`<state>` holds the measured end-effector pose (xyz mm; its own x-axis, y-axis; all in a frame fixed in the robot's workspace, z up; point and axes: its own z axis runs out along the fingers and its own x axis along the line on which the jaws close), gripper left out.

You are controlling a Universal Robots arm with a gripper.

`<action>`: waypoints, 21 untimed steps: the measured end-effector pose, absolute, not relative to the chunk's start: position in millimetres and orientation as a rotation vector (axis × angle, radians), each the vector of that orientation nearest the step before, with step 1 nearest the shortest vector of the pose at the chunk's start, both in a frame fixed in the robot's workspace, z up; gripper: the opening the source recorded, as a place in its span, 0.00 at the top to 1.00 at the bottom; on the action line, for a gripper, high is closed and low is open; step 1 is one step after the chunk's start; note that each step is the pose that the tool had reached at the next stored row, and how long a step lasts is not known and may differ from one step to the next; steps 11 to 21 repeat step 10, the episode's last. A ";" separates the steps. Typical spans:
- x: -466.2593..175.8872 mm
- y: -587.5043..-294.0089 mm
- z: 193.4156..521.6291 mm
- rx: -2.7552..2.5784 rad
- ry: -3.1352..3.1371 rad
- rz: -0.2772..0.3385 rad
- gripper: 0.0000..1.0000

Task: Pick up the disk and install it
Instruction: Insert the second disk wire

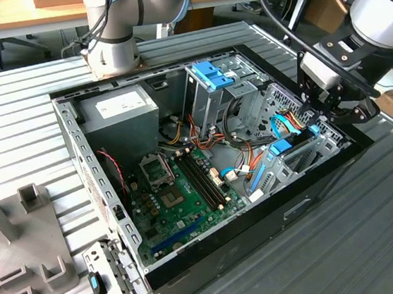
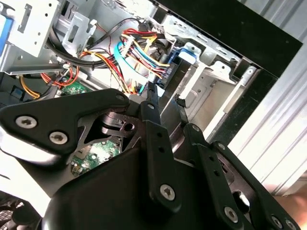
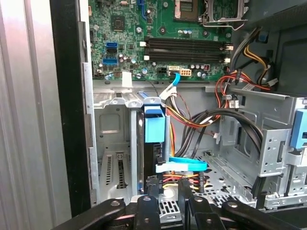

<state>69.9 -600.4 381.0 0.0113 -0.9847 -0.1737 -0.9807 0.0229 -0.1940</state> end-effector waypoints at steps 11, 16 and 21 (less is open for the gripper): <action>69.9 -595.7 381.0 -2.033 2.045 -0.021 0.70; 69.9 -595.7 381.0 -2.033 2.045 -0.021 0.70; 69.9 -595.7 381.0 -2.033 2.045 -0.021 0.70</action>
